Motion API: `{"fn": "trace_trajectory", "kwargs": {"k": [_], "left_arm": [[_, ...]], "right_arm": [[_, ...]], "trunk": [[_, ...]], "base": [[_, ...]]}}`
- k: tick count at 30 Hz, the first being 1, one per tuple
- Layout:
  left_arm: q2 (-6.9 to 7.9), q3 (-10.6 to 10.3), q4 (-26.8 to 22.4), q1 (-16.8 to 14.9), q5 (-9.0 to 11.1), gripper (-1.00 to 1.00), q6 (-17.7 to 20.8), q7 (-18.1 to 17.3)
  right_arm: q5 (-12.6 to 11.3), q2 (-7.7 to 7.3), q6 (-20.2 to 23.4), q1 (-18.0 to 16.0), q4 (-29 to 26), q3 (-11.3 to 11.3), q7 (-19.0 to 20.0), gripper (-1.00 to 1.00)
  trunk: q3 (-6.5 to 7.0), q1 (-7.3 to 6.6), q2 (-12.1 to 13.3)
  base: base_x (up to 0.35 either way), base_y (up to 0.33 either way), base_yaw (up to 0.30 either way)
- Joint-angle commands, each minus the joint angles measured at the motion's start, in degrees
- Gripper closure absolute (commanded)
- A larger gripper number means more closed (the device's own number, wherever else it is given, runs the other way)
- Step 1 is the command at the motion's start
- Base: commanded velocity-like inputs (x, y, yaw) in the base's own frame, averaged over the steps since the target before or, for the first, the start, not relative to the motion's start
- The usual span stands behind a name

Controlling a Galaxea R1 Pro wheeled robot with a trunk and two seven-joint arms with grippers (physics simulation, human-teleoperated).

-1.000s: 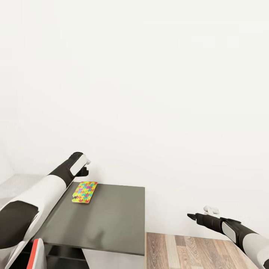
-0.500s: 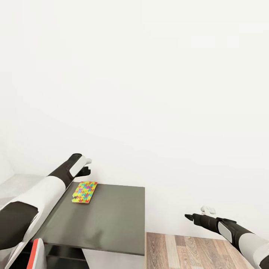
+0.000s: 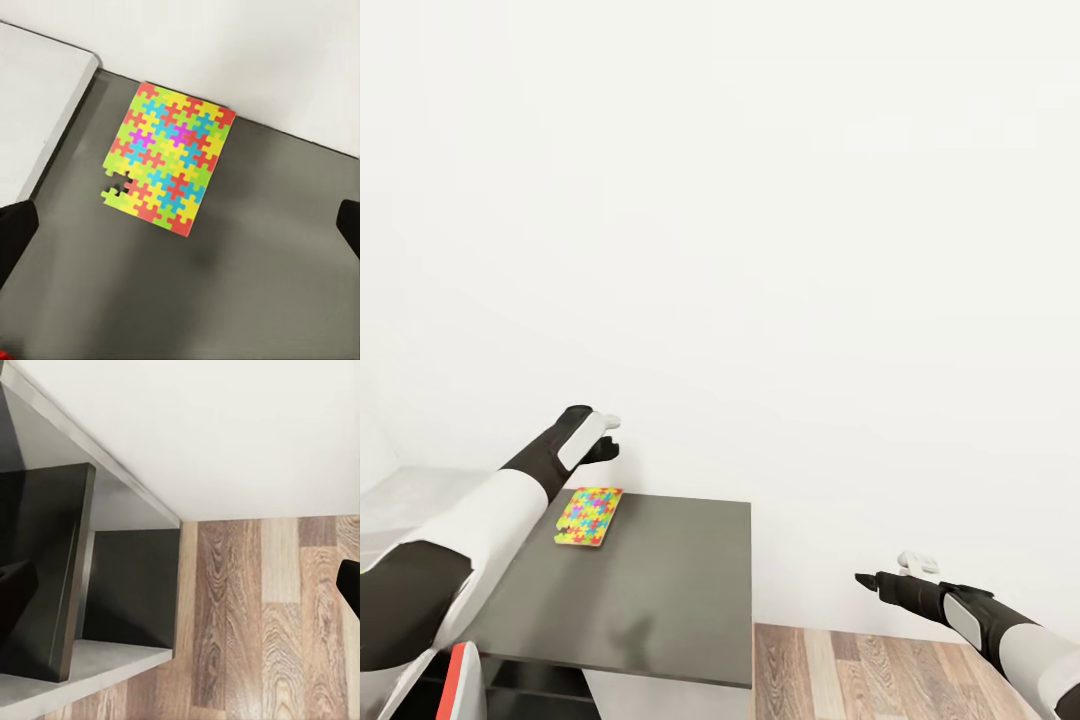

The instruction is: Put all the toys in the child's room - the three board games (two on the bed and one on the table), the two jigsaw puzzles on the table, and the tennis ball on the table - inside the toy box on the table in the child's room.

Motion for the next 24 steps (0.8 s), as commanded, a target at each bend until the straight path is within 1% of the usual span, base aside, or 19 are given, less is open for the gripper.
{"fn": "trace_trajectory", "kwargs": {"k": [1, 18, 19, 21, 22, 24], "left_arm": [[0.32, -0.46, -0.09, -0.06, 0.65, -1.00, 0.10, 0.22], [5.73, -0.46, -0.01, -0.13, 0.11, -1.00, -0.47, -5.23], [8.13, -0.46, -0.01, -0.13, -0.05, -1.00, -0.54, -13.16], [8.57, -0.46, -0.01, -0.13, -0.36, -1.00, -0.59, -14.40], [8.98, -0.49, 0.00, -0.13, -1.00, -1.00, -0.66, -15.68], [9.33, -0.50, 0.00, -0.13, -2.08, -1.00, -0.90, -16.93]], "right_arm": [[-0.60, -0.05, 0.37, -0.05, -0.05, 0.30, 0.11, -1.00], [-0.60, 0.04, 0.37, -0.05, -0.06, 0.30, 0.10, -1.00], [-0.60, 0.06, 0.37, -0.05, -0.06, 0.32, 0.10, -1.00], [-0.60, 0.08, 0.37, -0.05, -0.06, 0.31, 0.10, -1.00], [-0.60, 0.09, 0.37, -0.05, -0.06, 0.31, 0.10, -1.00], [-0.60, 0.09, 0.37, -0.05, -0.06, 0.32, 0.10, -1.00]], "trunk": [[-0.14, 0.04, -0.14], [-0.14, 0.04, -0.14], [-0.14, 0.04, -0.14], [-0.14, 0.04, -0.14], [-0.14, 0.04, -0.14], [-0.14, 0.04, -0.14]], "base": [[0.005, 0.008, 0.000], [0.001, 0.001, 0.000], [0.000, 0.000, 0.000], [0.000, 0.000, 0.000], [0.000, 0.000, 0.000], [0.000, 0.000, 0.000]]}}
